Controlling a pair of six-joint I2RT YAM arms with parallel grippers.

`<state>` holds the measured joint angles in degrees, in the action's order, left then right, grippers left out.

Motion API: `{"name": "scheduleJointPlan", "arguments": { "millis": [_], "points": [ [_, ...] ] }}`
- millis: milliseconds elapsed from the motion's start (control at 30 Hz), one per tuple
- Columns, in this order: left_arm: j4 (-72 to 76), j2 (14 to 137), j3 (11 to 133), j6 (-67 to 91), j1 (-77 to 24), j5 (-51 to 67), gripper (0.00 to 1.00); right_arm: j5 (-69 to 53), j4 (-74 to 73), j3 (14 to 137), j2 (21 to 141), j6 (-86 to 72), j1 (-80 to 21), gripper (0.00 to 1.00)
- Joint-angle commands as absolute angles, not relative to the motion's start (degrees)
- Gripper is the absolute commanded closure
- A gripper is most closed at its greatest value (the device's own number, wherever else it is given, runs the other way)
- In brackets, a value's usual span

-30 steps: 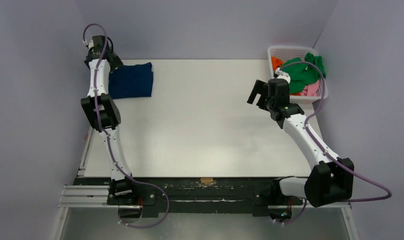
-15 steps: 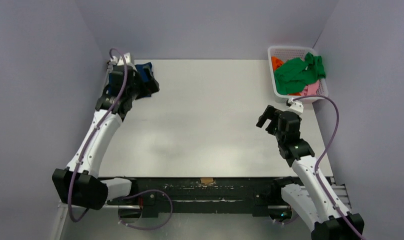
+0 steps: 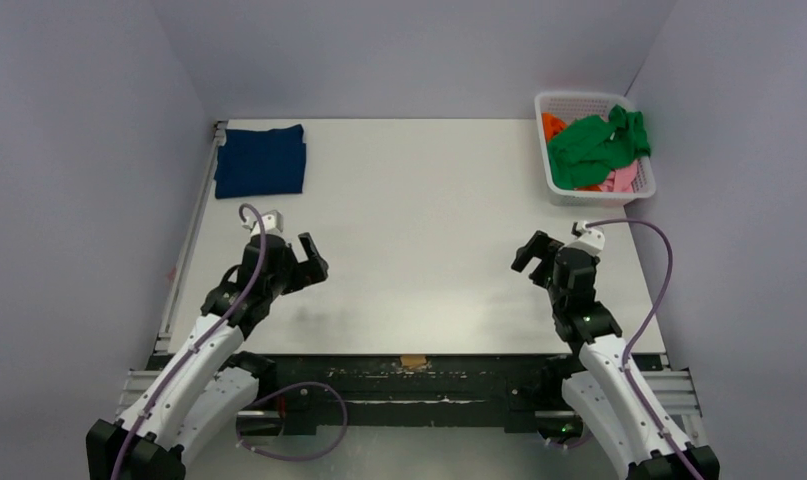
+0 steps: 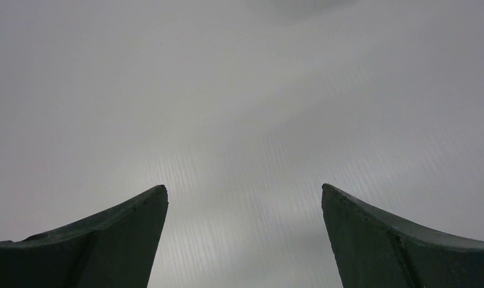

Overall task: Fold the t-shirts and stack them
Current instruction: Reset both arms

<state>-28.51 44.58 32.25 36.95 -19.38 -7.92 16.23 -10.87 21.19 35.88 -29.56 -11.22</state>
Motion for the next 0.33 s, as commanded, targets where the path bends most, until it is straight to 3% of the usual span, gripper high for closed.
{"name": "scheduleJointPlan", "arguments": {
  "millis": [0,300],
  "points": [
    [-30.17,41.66,32.73,36.92,-19.47,-14.04,0.00,18.47,-5.99,21.35,38.30,-30.96,-11.16,0.01],
    [-30.52,41.05,33.07,36.52,-19.43,-15.36,0.00,21.18,-5.93,20.83,35.52,-30.07,-11.13,0.01]
  ]
}}
